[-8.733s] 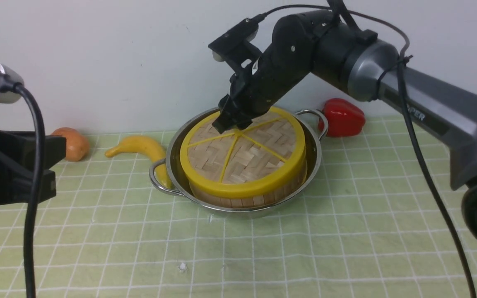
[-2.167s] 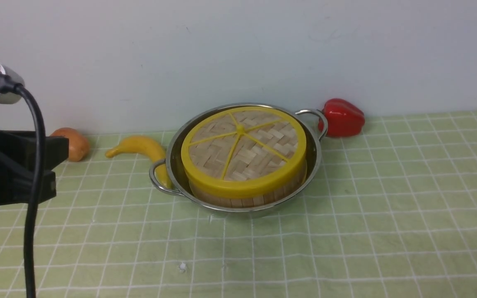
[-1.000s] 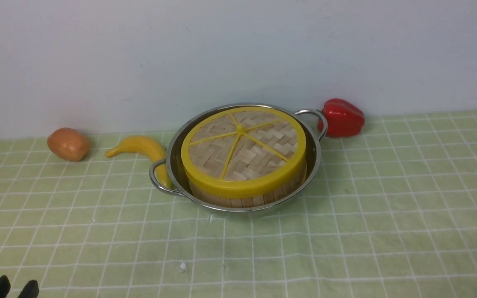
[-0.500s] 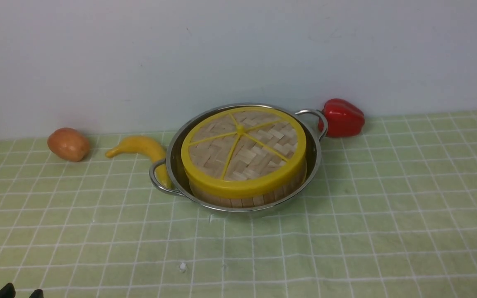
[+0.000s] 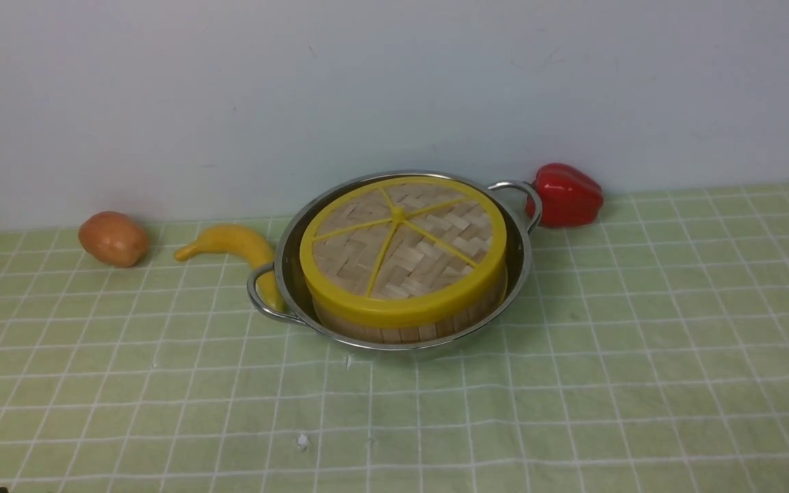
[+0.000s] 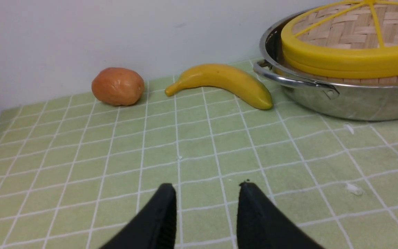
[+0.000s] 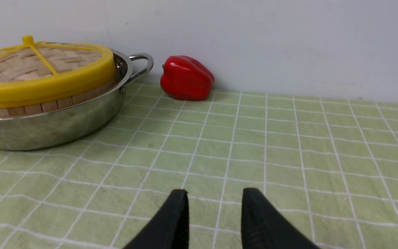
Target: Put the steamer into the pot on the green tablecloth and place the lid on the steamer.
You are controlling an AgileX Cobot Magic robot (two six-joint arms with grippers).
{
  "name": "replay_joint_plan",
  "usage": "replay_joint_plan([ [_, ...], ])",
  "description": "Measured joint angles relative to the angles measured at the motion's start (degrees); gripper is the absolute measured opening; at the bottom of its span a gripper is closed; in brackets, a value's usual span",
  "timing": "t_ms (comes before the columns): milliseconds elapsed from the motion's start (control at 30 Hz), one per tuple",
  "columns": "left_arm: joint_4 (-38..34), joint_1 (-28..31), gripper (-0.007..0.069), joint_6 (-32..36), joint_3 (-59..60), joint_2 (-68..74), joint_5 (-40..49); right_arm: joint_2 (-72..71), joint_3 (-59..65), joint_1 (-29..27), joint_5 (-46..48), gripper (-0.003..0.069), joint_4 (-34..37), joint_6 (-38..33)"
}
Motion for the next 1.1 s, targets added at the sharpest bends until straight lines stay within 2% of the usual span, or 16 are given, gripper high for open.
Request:
replay_joint_plan([
  [1100,0.7,0.0,0.0243,-0.3,0.0,0.0,0.0,0.0,0.0,0.0,0.0,0.024,0.0,0.0],
])
